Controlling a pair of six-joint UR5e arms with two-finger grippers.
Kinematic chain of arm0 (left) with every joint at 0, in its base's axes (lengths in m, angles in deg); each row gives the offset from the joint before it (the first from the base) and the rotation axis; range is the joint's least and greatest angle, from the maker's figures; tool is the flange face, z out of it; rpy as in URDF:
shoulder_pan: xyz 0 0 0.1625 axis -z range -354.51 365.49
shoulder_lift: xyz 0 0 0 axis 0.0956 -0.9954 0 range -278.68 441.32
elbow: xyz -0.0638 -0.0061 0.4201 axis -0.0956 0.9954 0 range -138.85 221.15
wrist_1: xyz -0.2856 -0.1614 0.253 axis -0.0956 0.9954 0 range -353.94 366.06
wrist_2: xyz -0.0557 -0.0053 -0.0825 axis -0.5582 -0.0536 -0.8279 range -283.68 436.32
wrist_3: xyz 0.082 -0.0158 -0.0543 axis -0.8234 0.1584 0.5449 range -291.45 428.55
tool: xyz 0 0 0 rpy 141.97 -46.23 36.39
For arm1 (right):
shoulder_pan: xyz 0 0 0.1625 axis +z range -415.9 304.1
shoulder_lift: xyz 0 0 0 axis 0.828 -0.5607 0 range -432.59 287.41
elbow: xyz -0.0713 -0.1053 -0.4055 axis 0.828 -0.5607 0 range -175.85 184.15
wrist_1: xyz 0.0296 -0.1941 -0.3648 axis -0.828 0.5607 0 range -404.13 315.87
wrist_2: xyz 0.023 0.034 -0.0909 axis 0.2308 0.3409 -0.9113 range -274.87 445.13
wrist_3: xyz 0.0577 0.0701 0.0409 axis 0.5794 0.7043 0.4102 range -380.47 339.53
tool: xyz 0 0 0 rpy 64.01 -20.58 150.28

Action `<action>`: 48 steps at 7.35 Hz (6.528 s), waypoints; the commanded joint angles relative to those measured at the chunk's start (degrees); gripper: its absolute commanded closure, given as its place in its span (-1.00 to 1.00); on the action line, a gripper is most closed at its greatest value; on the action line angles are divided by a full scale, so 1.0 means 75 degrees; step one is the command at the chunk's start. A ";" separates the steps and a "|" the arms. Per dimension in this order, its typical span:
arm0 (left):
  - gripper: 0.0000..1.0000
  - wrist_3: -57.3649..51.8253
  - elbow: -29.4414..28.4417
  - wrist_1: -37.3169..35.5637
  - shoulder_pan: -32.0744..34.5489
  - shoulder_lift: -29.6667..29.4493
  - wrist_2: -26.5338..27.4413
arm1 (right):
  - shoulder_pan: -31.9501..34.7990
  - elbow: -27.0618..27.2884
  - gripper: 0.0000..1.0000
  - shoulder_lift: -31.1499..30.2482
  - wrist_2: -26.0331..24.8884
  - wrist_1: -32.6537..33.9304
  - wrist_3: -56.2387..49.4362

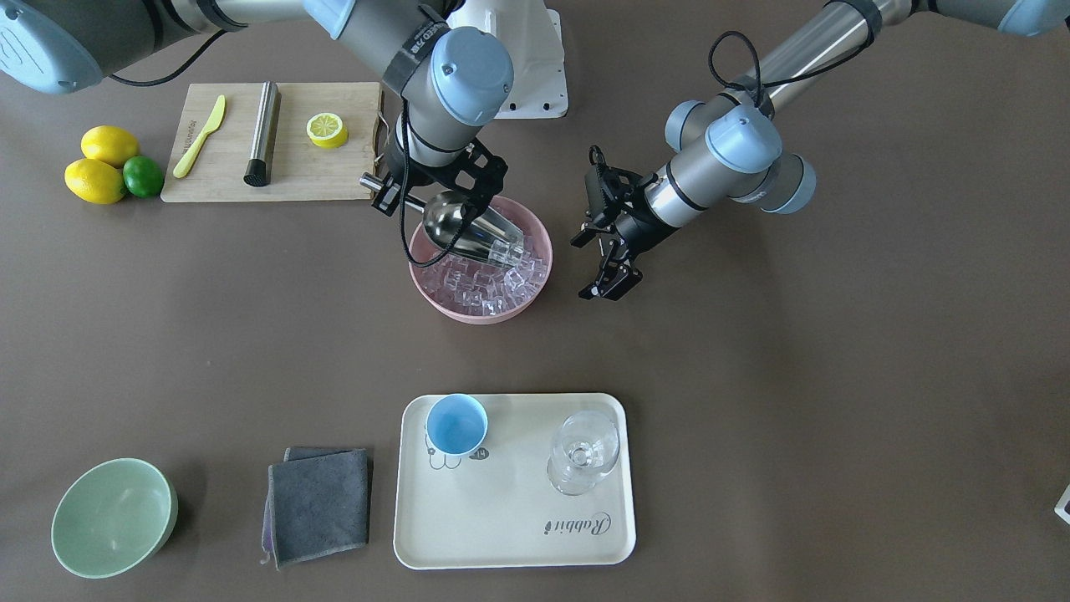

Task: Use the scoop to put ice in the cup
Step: 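Dip the scoop into the ice cubes and drag it through the bowl, then lift the ice-filled scoop toward the tray while the left arm draws back, then tip the scoop over the light-blue cup to pour the ice in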

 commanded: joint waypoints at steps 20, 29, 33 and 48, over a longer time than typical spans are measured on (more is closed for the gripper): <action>-0.96 -0.0047 0.1617 -0.0507 0.4101 0.3842 -0.1764 | 0.0986 0.2840 1.00 -0.3375 0.1223 -0.5988 0.5631; -0.96 0.0012 0.1723 -0.5829 0.6309 0.4384 -0.2424 | 0.1410 0.2607 1.00 -0.3482 0.2091 -0.4794 0.9356; -0.96 0.0023 0.1302 -0.6160 0.6813 0.4408 -0.3127 | 0.1410 0.2221 1.00 -0.2078 0.2057 -0.2732 0.8303; -0.96 -0.0011 0.1101 -0.6137 0.6942 0.4652 -0.3103 | 0.2359 -0.2505 1.00 0.0690 0.6507 -0.2263 0.7059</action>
